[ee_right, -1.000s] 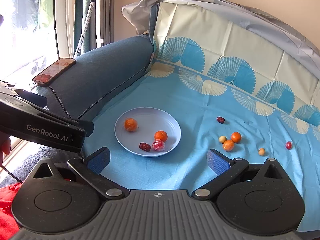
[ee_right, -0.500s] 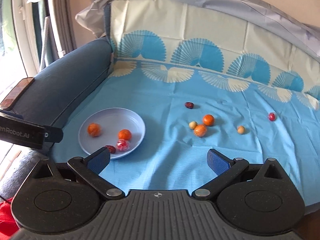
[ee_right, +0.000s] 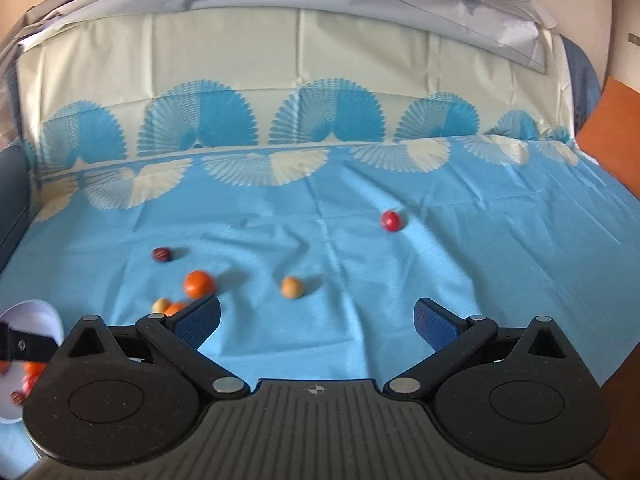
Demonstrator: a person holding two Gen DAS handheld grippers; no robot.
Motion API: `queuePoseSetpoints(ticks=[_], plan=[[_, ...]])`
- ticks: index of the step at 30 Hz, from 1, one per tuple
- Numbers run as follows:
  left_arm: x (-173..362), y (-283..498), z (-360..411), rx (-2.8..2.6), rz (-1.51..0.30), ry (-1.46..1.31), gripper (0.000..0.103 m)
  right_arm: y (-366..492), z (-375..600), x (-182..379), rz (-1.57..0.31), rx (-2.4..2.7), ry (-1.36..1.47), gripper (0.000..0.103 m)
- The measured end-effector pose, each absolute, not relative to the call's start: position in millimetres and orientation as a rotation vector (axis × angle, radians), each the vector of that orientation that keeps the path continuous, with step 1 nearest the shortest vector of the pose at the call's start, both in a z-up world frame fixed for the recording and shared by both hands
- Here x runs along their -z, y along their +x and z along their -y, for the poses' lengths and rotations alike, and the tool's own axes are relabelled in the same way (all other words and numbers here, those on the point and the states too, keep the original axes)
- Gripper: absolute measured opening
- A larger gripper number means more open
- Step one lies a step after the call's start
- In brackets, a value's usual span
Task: Organize fruits
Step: 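Grasp a wrapped mandarin with the left tool while the right tool grasps a wrapped red plum, then carry both wrapped fruits to the plate and open both tools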
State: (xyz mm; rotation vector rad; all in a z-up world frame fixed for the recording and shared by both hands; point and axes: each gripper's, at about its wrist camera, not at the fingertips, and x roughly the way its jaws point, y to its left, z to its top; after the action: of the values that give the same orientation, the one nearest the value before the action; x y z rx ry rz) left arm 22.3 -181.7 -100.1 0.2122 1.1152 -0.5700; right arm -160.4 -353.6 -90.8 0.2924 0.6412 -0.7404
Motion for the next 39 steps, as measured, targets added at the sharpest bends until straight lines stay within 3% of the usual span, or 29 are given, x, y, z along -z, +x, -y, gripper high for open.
queuePoseSetpoints(ticks=[8,14,15,17,18,19,21,28,39], plan=[[172,67,255,0.484,-1.213,0.22,0.103,-85,509,174,-0.695,0.781,0.399,0.102],[205,86,269,0.434,-1.286,0.22,0.103,-42,560,223,-0.734,0.792,0.377,0.102],[209,88,272,0.444,-1.301,0.232,0.103,-38,565,229,-0.744,0.809,0.368,0.1],[209,85,277,0.458,-1.274,0.285,0.1,-34,571,238,-0.774,0.847,0.357,0.084],[206,82,279,0.472,-1.244,0.303,0.085,-35,571,240,-0.764,0.847,0.366,0.081],[203,79,279,0.478,-1.214,0.317,0.077,-39,568,238,-0.74,0.848,0.365,0.055],[195,74,275,0.544,-1.208,0.3,0.037,-40,559,234,-0.753,0.839,0.3,0.029],[163,54,244,0.603,-1.152,0.279,0.037,-67,534,205,-0.731,0.842,0.351,0.029],[56,8,145,0.602,-1.032,0.271,0.037,-126,386,75,-0.543,0.605,0.339,0.029]])
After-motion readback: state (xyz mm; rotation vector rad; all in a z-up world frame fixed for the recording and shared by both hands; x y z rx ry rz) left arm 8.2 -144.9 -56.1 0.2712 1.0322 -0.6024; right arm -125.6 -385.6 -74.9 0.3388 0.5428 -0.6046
